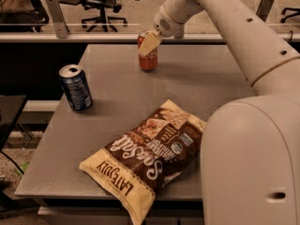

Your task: Move coke can near pepsi can

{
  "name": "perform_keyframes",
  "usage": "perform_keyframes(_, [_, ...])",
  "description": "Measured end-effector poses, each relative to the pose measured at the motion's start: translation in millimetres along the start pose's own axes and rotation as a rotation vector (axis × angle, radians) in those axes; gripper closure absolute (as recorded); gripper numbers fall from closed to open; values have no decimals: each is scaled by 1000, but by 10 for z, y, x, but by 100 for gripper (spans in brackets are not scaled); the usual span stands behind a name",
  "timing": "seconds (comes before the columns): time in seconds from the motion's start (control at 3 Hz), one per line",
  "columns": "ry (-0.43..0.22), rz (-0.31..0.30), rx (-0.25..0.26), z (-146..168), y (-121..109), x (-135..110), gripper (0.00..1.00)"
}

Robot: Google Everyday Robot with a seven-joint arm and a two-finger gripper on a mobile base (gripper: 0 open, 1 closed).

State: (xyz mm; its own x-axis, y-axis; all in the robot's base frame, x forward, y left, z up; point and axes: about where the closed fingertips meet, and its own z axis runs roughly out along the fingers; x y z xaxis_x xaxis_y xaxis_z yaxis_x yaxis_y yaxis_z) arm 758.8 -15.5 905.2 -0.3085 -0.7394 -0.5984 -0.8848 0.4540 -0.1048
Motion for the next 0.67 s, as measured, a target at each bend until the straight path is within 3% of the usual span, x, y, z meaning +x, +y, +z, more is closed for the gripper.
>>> perform_keyframes(0.33, [-27,-55,-50,-147,289,-72,94])
perform_keyframes(0.67, [-68,-119,-107,-303,717,-146,100])
